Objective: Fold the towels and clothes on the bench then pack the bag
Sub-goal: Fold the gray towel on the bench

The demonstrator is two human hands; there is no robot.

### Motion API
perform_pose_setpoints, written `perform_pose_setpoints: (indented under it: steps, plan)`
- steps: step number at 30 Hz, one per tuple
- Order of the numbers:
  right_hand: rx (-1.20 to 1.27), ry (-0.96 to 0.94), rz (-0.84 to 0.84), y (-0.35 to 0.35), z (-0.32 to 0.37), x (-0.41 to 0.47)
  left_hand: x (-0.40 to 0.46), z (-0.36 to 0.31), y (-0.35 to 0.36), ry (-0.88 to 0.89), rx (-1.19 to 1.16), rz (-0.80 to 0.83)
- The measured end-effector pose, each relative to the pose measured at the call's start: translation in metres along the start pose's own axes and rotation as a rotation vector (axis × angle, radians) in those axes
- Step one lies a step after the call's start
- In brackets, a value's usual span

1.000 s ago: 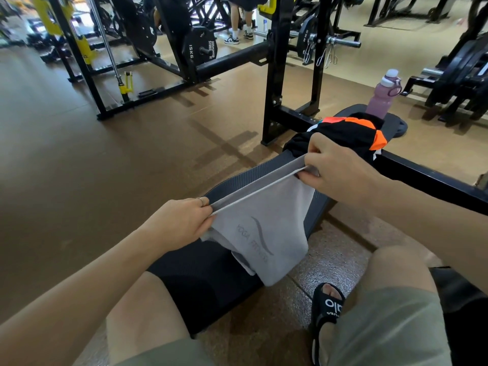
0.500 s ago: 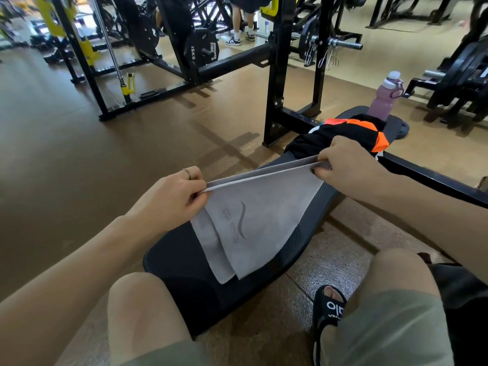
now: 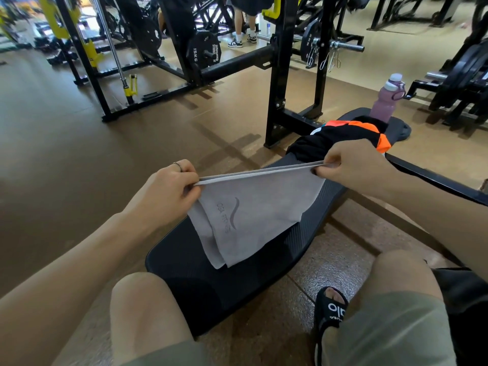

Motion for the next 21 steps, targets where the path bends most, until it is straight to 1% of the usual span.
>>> perform_pose_setpoints:
  steps: [3,6,10,13,15,17,19,21]
  plan:
    - [0.180,0.059,-0.063,-0.007,0.000,-0.002,0.000,0.006,0.000,-0.045,0.036,0.002]
    - [0.205,0.023,-0.085,-0.010,0.004,-0.003,-0.001,0.006,-0.002,-0.065,0.074,0.027]
    - [0.038,-0.213,-0.009,-0.013,0.014,-0.006,-0.002,0.007,-0.006,-0.073,0.088,0.038]
    - [-0.073,-0.306,-0.037,-0.015,0.016,-0.008,-0.002,0.009,-0.006,-0.077,0.093,0.046]
    - [-0.045,-0.243,-0.122,-0.015,0.013,-0.007,-0.003,0.006,-0.006,-0.095,0.104,0.057]
    - [0.085,-0.098,-0.198,-0.013,0.007,-0.007,-0.003,0.003,-0.006,-0.107,0.102,0.061]
    - [0.167,0.020,-0.199,-0.007,0.002,-0.008,-0.002,0.002,-0.004,-0.112,0.089,0.063]
    - [0.183,0.060,-0.188,-0.003,0.000,-0.008,0.000,0.007,-0.002,-0.132,0.066,0.054]
Point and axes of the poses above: each hand's wrist, its own x-axis towards the middle knuckle, its own y-axis out of the palm, z = x × y, the point moved 5 cm from there along x, towards the middle knuckle, and after that the axes turned 10 degrees about -z, right-handed, at the moved point
